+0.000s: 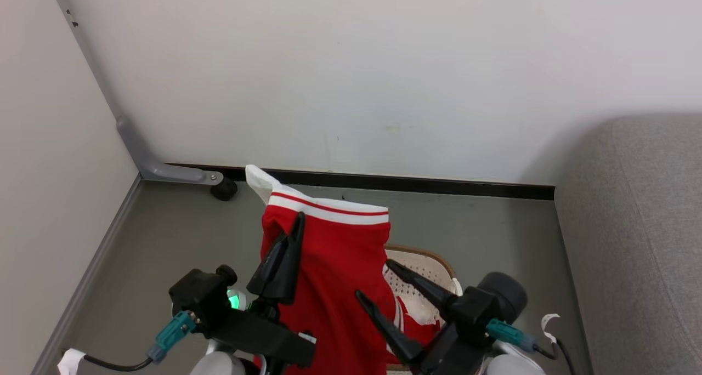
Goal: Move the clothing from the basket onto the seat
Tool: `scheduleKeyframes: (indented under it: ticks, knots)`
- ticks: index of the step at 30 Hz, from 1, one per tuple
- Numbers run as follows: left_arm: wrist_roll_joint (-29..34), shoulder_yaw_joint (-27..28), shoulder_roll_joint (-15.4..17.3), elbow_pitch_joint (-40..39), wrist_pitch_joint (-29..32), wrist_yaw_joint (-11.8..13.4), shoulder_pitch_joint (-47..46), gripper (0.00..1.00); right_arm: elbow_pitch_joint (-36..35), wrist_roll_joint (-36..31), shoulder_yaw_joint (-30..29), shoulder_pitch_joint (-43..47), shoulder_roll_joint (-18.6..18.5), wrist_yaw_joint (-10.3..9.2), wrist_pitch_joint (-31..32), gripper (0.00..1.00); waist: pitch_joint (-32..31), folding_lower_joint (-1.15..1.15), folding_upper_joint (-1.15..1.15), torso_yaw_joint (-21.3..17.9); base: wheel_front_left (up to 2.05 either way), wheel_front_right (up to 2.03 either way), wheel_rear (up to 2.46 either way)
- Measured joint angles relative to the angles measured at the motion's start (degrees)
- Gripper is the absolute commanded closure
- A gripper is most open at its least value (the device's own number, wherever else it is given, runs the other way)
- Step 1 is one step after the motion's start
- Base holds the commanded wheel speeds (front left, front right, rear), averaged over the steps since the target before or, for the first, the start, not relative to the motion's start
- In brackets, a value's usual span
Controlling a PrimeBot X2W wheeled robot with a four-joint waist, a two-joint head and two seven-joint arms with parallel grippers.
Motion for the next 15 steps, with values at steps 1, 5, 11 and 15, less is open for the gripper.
scheduleKeyframes:
  ticks: [1,5,11,15]
  knots:
    - [0.05,-0.38,-0.18,-0.03,0.01,-0.01,-0.27,1.00,0.04,0.38,1.20,-0.53,0.14,0.00,0.00,0.00,0.04,0.00,0.00,0.07,0.00,0.00,0.00]
    - [0.81,-2.36,-0.67,-0.63,0.08,-0.44,-0.57,1.00,0.52,1.49,4.63,-2.24,0.71,0.00,0.00,0.00,0.12,0.00,0.00,0.37,0.00,0.00,0.00]
    - [0.88,-5.81,-1.18,-2.74,0.74,-0.44,-0.65,1.00,1.27,2.65,5.53,-4.72,0.70,0.00,0.00,0.00,0.10,0.00,0.00,0.89,0.00,0.00,0.00]
    - [0.77,-7.35,-1.29,-4.34,1.18,-0.44,-0.67,1.00,2.20,3.14,6.01,-6.20,0.29,0.00,-0.01,0.00,0.03,0.00,0.00,1.21,0.00,0.00,0.00]
